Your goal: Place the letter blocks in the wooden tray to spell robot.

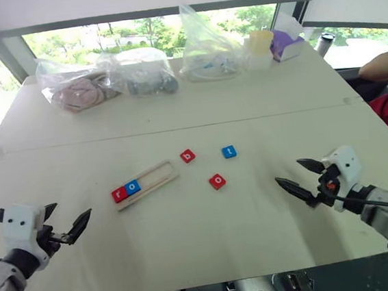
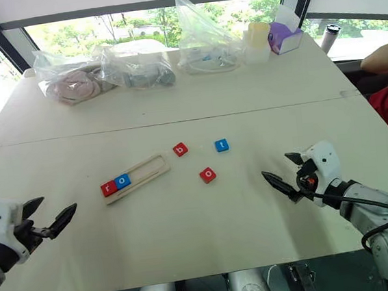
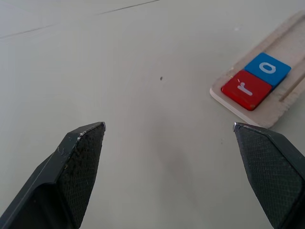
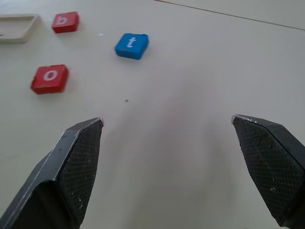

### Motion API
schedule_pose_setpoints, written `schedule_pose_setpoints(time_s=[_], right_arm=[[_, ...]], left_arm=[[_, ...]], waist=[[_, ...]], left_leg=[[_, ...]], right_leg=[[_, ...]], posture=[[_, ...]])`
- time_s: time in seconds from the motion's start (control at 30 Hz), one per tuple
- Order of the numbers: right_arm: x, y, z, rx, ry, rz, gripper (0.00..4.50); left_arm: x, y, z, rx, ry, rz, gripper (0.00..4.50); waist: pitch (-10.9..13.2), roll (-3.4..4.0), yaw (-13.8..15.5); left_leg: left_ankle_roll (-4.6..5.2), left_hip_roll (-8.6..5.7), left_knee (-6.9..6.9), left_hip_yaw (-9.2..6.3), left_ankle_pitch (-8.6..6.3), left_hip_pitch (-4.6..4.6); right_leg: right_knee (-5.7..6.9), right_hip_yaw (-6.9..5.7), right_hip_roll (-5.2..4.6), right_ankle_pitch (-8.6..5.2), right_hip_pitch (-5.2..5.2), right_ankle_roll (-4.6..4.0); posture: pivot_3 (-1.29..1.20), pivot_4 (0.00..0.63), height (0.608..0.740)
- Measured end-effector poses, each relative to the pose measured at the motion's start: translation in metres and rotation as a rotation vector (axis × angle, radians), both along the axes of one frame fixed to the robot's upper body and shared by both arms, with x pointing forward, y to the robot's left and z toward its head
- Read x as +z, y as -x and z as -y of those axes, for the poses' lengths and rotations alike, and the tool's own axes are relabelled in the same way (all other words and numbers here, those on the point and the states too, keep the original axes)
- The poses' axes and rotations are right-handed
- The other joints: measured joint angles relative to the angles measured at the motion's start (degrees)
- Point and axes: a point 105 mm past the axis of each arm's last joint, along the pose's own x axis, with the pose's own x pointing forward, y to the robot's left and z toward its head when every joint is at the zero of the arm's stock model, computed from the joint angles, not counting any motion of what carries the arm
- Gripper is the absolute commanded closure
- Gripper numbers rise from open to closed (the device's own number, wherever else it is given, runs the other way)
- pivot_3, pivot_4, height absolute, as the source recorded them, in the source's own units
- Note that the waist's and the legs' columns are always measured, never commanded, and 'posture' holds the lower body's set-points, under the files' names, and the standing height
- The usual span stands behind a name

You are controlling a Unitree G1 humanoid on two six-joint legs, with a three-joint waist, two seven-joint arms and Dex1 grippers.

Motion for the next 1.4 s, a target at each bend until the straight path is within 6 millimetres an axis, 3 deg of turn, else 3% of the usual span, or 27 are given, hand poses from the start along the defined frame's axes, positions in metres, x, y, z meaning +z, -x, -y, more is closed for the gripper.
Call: schedule_pose_setpoints(time_s=[0.27, 0.37, 0.43, 0.53, 0.63, 0.7, 0.77, 0.97, 1.4], right_arm=[[0.004, -0.002, -0.002, 0.056, 0.052, -0.016, 0.05], [-0.007, -0.003, 0.003, 0.069, 0.137, -0.077, 0.05], [-0.011, -0.003, 0.002, 0.072, 0.109, -0.111, 0.05], [0.000, -0.009, -0.003, 0.097, 0.026, -0.117, 0.05], [0.027, -0.014, -0.020, 0.204, -0.023, -0.108, 0.05], [0.035, -0.013, -0.031, 0.268, -0.037, -0.121, 0.05], [0.046, -0.007, -0.058, 0.403, -0.036, -0.119, 0.05], [0.043, 0.001, -0.092, 0.516, -0.051, -0.124, 0.05], [0.020, 0.004, -0.100, 0.467, -0.017, -0.125, 0.05]], left_arm=[[-0.004, -0.002, -0.009, -0.016, -0.016, -0.037, 0.00], [-0.002, -0.002, -0.016, -0.020, -0.078, -0.060, 0.00], [-0.003, -0.002, -0.020, -0.033, -0.098, -0.085, 0.00], [0.006, -0.006, -0.022, -0.122, -0.141, -0.129, 0.00], [0.036, -0.025, -0.014, -0.268, -0.224, -0.103, 0.00], [0.044, -0.037, -0.005, -0.347, -0.220, -0.083, 0.00], [0.050, -0.055, 0.011, -0.471, -0.238, -0.070, 0.00], [0.024, -0.084, 0.042, -0.675, -0.187, -0.147, 0.00], [-0.012, -0.084, 0.068, -0.796, -0.158, -0.219, 0.00]], waist=[[0.03, 0.03, 0.40], [0.04, -0.03, 0.39], [0.05, -0.01, 0.38], [0.11, -0.04, 0.39], [0.21, 0.12, 0.51], [0.24, 0.27, 0.59], [0.27, 0.30, 0.54], [0.25, 0.18, 0.40], [0.25, 0.17, 0.42]], left_leg=[[-0.01, 0.06, 0.29, 0.03, 0.00, -0.10], [-0.01, 0.05, 0.32, 0.08, 0.00, -0.13], [-0.01, 0.05, 0.30, 0.09, 0.00, -0.14], [0.00, 0.06, 0.29, 0.07, 0.00, -0.16], [0.00, 0.08, 0.30, 0.04, 0.00, -0.14], [0.00, 0.05, 0.31, 0.07, 0.00, -0.12], [0.00, 0.06, 0.30, 0.06, 0.01, -0.18], [0.11, 0.01, -0.03, 0.16, -0.05, -0.25], [0.26, 0.05, 0.14, 0.14, -0.12, -0.15]], right_leg=[[0.00, -0.01, -0.03, -0.01, -0.02, -0.02], [-0.02, -0.01, -0.09, -0.01, -0.02, -0.02], [0.00, 0.00, -0.09, -0.01, -0.04, -0.02], [0.07, -0.01, -0.01, -0.01, -0.12, -0.02], [0.06, -0.04, -0.01, 0.00, -0.11, -0.04], [0.09, -0.04, -0.03, 0.00, -0.08, -0.03], [0.11, -0.06, 0.00, 0.00, -0.12, -0.04], [0.12, -0.01, -0.04, 0.26, -0.26, 0.09], [0.19, -0.01, -0.01, 0.08, -0.15, 0.01]], posture=[[0.00, 0.150, 0.740], [0.00, 0.150, 0.740], [0.00, 0.150, 0.740], [0.00, 0.150, 0.740], [0.00, 0.150, 0.740], [0.00, 0.150, 0.740], [0.00, 0.150, 0.740], [0.00, 0.150, 0.740], [0.00, 0.150, 0.740]])
